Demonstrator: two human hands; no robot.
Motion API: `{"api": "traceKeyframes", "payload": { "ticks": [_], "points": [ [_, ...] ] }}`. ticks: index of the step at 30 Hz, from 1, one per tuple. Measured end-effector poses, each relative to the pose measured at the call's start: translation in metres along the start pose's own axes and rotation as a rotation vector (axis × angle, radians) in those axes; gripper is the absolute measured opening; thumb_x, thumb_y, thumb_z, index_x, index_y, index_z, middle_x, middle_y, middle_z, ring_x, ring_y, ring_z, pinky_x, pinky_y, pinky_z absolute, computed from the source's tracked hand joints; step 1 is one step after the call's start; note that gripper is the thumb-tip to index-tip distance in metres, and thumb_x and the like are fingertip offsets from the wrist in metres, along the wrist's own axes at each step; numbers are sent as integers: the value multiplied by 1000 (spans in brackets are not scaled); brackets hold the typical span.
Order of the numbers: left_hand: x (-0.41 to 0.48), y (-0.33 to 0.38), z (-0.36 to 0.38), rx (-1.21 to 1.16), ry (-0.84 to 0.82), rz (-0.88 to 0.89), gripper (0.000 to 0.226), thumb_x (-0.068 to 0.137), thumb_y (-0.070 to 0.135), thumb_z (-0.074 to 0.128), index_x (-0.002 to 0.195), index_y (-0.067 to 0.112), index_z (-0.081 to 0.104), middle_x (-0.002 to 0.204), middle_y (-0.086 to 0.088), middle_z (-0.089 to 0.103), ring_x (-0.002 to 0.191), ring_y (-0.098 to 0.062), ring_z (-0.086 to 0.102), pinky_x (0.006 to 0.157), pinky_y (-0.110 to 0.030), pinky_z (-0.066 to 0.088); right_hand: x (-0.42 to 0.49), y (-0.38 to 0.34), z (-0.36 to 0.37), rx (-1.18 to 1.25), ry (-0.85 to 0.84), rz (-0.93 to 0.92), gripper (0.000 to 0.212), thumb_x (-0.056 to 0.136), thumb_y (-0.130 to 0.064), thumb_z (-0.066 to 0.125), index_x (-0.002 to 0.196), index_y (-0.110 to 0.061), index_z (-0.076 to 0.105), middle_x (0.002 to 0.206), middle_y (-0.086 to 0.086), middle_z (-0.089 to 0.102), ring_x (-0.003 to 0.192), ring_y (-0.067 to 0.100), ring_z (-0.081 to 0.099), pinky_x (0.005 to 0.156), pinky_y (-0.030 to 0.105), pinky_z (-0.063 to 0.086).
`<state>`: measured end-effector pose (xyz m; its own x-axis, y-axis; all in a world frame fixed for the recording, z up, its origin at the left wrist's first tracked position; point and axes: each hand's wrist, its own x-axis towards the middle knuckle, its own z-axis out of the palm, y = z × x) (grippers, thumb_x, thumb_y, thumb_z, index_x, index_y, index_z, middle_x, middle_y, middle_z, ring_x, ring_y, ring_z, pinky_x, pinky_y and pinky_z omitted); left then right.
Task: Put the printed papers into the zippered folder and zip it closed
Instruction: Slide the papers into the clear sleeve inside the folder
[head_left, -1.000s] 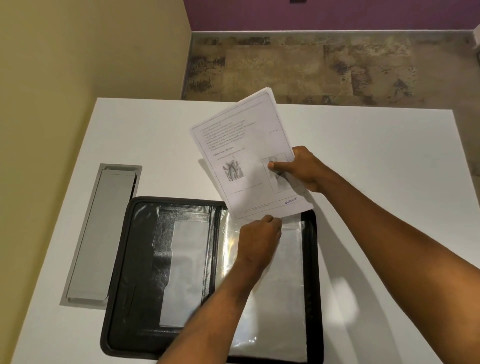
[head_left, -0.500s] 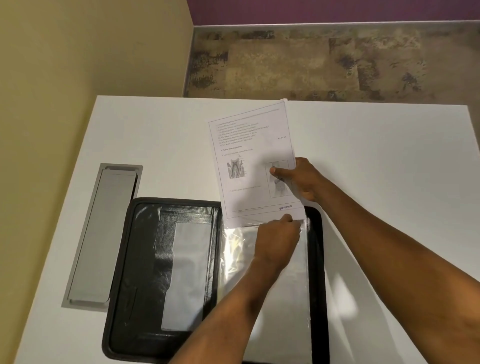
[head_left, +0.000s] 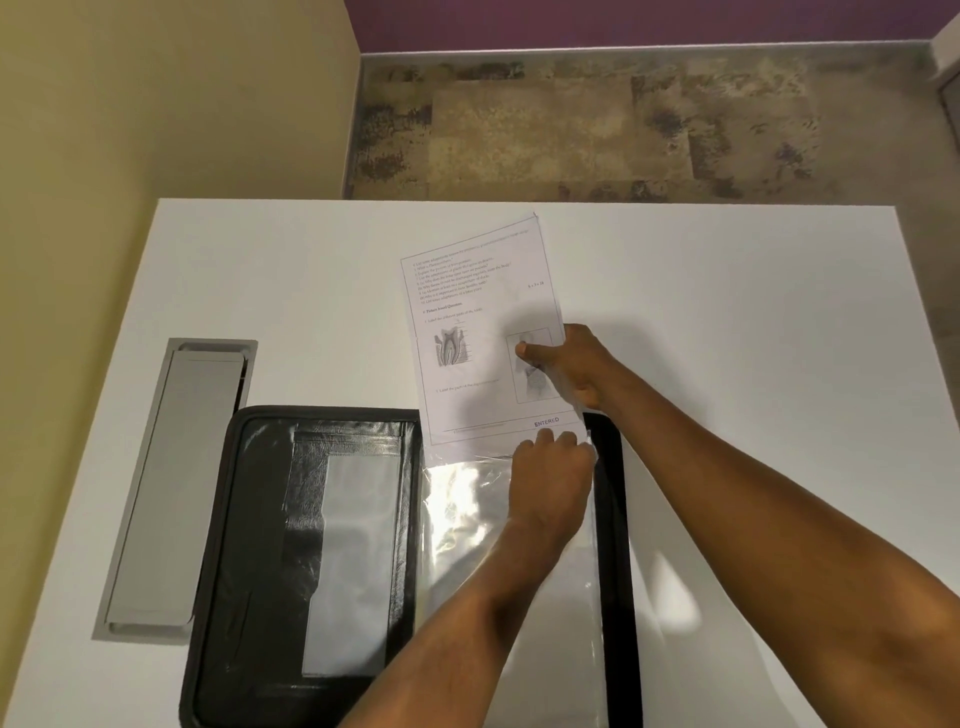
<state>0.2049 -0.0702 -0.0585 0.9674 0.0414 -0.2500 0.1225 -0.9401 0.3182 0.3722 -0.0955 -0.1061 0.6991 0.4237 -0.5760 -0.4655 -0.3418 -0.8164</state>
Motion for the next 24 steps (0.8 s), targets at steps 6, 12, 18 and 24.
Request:
{"api": "traceKeyframes", "payload": {
  "ticks": [6,12,18,24],
  "points": [
    [1,2,9,92,49,99,29,58,10,99,81,10,82,83,-10,74,78,-26,68,76,-38,57,1,2,-1,-44,62,42,14,83,-30,85,88,-20,76,92,3,79,95,26,74,89,37,57],
    [11,-6,10,76,59,146,20,72,15,93,89,13,83,92,-9,77,79,-22,68,80,-37,56,-3,2,-1,-62,65,57,18,86,-32,83,95,-19,75,95,2,77,89,18,71,78,28,54],
    [18,-16,4,-3,55,143,20,101,24,61,98,17,79,94,-4,77,89,-21,64,90,-41,45,-2,6,0,-84,75,75,16,85,-36,83,92,-24,73,91,-5,76,86,12,69,68,23,50],
    [22,-17,5,-44,-8,87,22,101,23,53,95,16,74,90,-3,72,82,-15,48,93,-38,35,-2,14,2,-75,86,105,29,85,-37,82,105,-18,72,93,-7,75,89,12,69,66,22,48]
  ]
}}
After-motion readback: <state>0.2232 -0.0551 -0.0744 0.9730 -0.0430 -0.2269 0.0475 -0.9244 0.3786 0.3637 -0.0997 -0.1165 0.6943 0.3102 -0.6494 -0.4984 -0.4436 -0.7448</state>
